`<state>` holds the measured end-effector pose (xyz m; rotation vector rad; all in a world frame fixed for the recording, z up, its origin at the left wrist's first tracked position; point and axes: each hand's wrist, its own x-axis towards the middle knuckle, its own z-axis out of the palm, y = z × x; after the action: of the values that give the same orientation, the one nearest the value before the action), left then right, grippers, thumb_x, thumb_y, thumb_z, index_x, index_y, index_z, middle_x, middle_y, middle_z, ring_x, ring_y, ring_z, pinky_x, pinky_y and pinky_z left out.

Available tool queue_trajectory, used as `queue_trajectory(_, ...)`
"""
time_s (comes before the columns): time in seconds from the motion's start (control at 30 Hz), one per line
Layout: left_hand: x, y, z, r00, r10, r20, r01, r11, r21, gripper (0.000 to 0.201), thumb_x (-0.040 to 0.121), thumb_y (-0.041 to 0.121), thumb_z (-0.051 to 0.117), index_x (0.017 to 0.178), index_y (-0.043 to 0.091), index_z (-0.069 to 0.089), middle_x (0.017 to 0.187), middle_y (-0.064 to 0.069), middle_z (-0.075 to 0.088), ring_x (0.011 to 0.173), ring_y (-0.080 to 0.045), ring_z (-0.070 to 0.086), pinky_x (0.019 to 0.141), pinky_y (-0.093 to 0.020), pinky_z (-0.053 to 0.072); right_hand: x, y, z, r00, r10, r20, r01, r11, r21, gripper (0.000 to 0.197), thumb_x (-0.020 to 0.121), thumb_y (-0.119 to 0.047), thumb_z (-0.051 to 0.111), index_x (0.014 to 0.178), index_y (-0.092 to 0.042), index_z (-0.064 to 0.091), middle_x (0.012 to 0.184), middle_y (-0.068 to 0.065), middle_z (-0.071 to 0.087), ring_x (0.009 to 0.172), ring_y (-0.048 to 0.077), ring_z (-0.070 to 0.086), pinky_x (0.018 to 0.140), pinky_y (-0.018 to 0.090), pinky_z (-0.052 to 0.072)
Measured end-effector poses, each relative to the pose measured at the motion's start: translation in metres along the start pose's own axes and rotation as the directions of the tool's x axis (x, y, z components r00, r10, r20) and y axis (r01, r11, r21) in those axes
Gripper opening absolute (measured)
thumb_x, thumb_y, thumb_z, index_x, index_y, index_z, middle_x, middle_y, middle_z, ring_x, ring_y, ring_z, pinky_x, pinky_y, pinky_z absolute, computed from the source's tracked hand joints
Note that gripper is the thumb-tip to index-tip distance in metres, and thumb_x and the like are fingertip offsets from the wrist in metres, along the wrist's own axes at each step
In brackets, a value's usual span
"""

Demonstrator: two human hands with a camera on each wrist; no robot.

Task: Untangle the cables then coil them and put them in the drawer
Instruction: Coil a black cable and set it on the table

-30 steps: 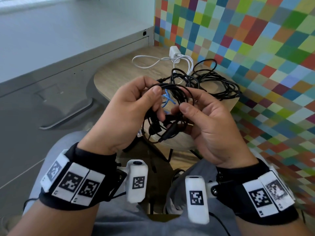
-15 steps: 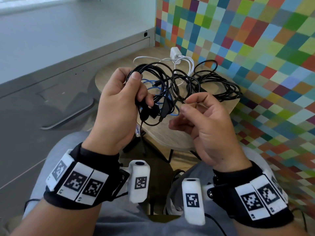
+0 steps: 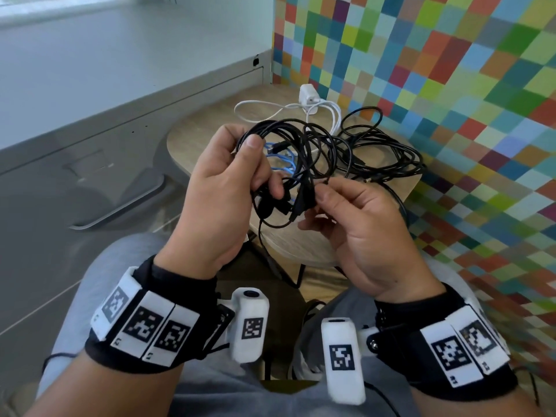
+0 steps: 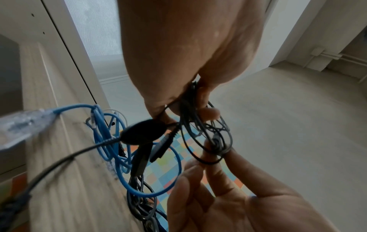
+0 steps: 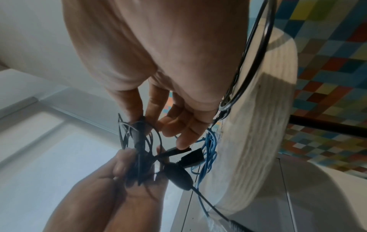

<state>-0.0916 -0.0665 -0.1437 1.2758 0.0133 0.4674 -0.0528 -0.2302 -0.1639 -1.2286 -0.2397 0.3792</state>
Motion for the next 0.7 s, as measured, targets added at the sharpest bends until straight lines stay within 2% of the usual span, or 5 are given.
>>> queue_trajectory(0.2,0.0,0.004,-0.008,0.996,-0.067,0.061,0.058,0.989,0.138,0.013,0.104,0.014,0.048,0.093,0.017,0.054,0.056,0.009,0.034,0.042,-0.009,0.032,0.08,-0.05,0.037,0.002,-0.013,-0.008,0.996,-0.075,-0.057,0.084,0.979,0.186,0.017,0.104,-0.015,0.05,0.1,-0.005,0.062,0.086,0.013,0.074,0.083,0.026,0.072,0.082,0.037,0.06)
queue_trajectory(0.33,0.001,0.004,-0.008,0.992,-0.083,0.098,0.058,0.97,0.236,0.008,0.097,0.019,0.054,0.089,0.017,0.056,0.054,0.014,0.036,0.044,-0.008,0.027,0.047,-0.034,0.024,-0.001,-0.019,-0.008,0.988,-0.096,-0.119,0.117,0.975,0.19,0.021,0.111,-0.019,0.039,0.096,-0.012,0.052,0.067,0.003,0.053,0.049,0.019,0.051,0.066,0.04,0.058)
queue_trajectory(0.4,0.003,0.005,-0.011,0.996,-0.053,0.071,0.032,0.962,0.27,0.009,0.096,0.019,0.057,0.087,0.018,0.06,0.056,0.013,0.038,0.047,-0.01,0.029,0.046,-0.033,0.023,0.0,-0.023,-0.013,0.982,-0.122,-0.144,0.139,0.984,0.112,0.018,0.11,-0.02,0.043,0.096,-0.017,0.054,0.066,0.0,0.044,0.042,0.013,0.032,0.049,0.03,0.046)
queue_trajectory(0.5,0.007,0.008,-0.017,1.0,-0.004,-0.024,0.009,0.976,0.218,0.01,0.097,0.015,0.058,0.088,0.015,0.063,0.058,0.013,0.042,0.047,-0.006,0.032,0.049,-0.025,0.035,0.004,-0.028,-0.028,0.959,-0.215,-0.186,0.218,0.976,-0.006,0.01,0.106,-0.011,0.053,0.106,-0.018,0.06,0.067,-0.001,0.044,0.041,0.009,0.026,0.041,0.019,0.027)
queue_trajectory(0.7,0.006,0.009,-0.014,0.999,-0.019,-0.031,0.02,0.998,0.052,0.011,0.1,0.01,0.055,0.089,0.01,0.058,0.06,0.004,0.041,0.049,-0.01,0.036,0.049,-0.02,0.039,0.003,-0.025,-0.029,0.972,-0.193,-0.134,0.178,0.977,-0.117,0.025,0.099,-0.005,0.063,0.119,-0.02,0.063,0.08,0.001,0.056,0.045,0.008,0.033,0.04,0.021,0.03)
